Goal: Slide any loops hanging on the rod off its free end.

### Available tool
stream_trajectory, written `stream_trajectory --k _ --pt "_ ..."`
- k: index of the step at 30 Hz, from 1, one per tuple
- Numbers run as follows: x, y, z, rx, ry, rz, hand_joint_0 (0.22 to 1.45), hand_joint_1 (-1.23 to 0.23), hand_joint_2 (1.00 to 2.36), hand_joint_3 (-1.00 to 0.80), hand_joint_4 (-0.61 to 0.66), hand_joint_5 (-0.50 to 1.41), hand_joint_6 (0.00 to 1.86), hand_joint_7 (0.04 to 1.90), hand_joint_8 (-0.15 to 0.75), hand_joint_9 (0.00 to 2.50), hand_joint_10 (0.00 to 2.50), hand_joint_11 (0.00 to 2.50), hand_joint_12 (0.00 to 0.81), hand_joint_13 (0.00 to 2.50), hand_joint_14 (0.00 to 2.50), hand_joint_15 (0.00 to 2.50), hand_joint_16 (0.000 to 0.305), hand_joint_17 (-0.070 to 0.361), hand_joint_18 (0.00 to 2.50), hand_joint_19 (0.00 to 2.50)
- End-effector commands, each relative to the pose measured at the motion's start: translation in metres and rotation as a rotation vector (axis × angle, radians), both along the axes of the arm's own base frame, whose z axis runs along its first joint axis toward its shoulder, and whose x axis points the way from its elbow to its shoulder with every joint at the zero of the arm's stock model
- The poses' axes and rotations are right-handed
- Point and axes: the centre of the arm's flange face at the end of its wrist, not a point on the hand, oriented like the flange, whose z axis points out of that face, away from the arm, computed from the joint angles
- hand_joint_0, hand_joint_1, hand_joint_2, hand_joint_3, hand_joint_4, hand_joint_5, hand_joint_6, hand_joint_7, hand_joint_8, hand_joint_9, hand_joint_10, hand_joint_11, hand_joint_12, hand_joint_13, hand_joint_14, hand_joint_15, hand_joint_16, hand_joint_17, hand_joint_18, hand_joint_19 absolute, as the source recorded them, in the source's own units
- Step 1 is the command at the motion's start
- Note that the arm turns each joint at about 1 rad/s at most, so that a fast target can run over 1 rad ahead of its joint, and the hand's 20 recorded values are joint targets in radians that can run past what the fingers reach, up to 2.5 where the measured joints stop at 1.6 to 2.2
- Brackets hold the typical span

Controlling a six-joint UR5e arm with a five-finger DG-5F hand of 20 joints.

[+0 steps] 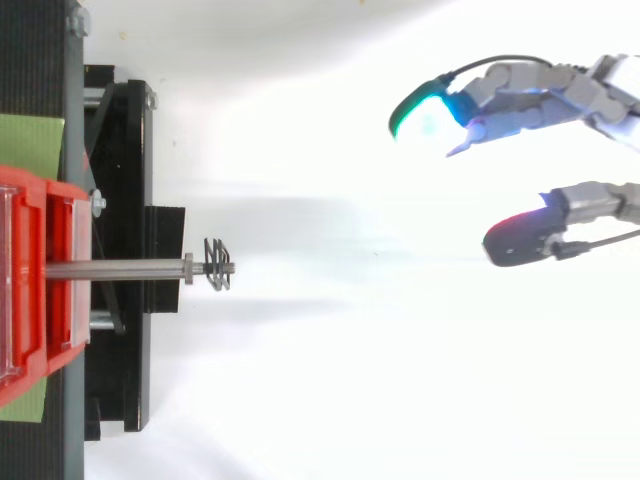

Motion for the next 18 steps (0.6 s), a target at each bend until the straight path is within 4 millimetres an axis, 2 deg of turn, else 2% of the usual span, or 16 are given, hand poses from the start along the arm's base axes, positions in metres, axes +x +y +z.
stream_trajectory --k 1,5,9,13,18 --pt "0.022 0.005 -0.013 0.118 -0.011 0.006 0.57 -0.69 1.00 -0.50 0.19 -0.16 0.50 0.76 0.260 0.72 0.01 0.24 0.346 0.50 0.01 0.22 0.049 0.111 0.53 0.33" --pt "0.030 0.005 -0.005 0.138 0.013 0.005 0.58 -0.69 1.00 -0.50 0.20 -0.16 0.50 0.76 0.268 0.76 0.01 0.25 0.346 0.54 0.01 0.23 0.050 0.112 0.55 0.32" --pt "0.034 0.005 0.001 0.139 0.007 0.001 0.58 -0.77 1.00 -0.50 0.21 -0.16 0.50 0.81 0.265 0.81 0.01 0.34 0.340 0.59 0.01 0.25 0.049 0.111 0.58 0.31" --pt "0.036 0.005 0.002 0.140 -0.010 -0.020 0.53 -0.87 1.00 -0.50 0.23 -0.18 0.50 0.84 0.260 0.78 0.01 0.37 0.356 0.59 0.01 0.26 0.048 0.109 0.59 0.26" --pt "0.035 0.008 0.002 0.136 0.001 -0.020 0.50 -0.86 1.00 -0.50 0.24 -0.18 0.50 0.85 0.261 0.76 0.02 0.37 0.366 0.59 0.01 0.25 0.050 0.112 0.59 0.26"
